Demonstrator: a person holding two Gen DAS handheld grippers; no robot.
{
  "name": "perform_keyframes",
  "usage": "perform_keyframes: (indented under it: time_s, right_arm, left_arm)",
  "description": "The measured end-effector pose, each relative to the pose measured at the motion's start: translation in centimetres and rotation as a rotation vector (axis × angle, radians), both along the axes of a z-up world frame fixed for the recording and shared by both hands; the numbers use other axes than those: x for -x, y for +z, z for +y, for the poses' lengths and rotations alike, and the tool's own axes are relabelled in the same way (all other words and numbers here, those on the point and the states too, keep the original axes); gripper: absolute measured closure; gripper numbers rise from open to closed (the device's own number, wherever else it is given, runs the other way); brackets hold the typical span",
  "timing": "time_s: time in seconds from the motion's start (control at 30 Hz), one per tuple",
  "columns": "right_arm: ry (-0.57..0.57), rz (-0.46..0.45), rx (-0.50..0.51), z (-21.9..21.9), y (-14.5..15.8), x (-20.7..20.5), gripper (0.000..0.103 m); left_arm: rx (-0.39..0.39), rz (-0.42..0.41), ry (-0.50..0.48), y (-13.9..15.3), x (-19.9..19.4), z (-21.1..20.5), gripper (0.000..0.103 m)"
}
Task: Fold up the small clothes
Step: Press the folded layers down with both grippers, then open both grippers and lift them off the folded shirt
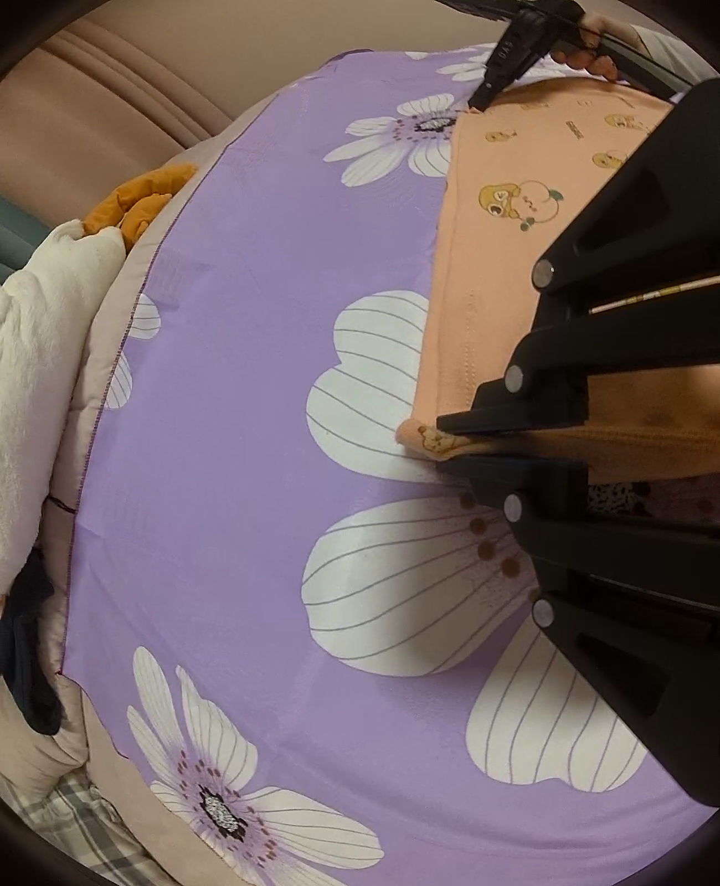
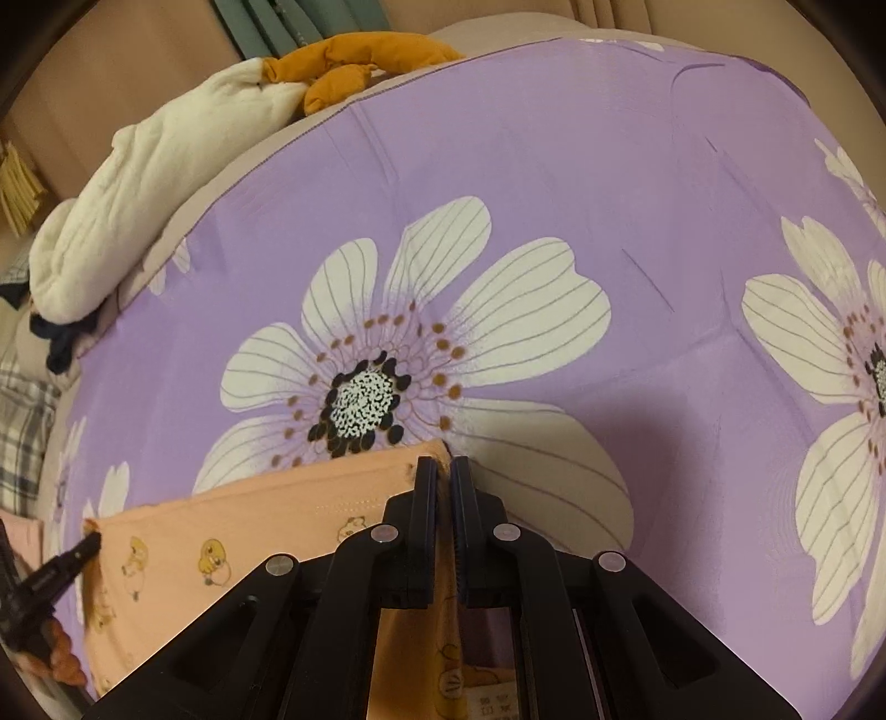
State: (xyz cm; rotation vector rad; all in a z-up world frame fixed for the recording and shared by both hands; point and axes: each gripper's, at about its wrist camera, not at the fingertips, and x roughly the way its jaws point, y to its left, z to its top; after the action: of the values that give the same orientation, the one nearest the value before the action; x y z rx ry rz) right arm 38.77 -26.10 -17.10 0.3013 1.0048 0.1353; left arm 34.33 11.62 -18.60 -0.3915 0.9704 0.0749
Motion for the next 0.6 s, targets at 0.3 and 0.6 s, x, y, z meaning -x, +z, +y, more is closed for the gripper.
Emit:
perform_keyframes:
  time_s: [0.3, 0.6]
  right_arm:
    - [-0.025, 0.0, 0.039, 0.1, -0.1, -0.1, 0.097]
    - [-0.016, -0.025, 0.153, 0.6, 2.8, 1.7, 0.09]
  left_arm:
    - [-0.035, 0.03, -0.011, -0.4, -0.4, -0.1, 0.092]
    - [-0.018, 0.013, -0.023, 2.8, 2.6, -0.2, 0.064]
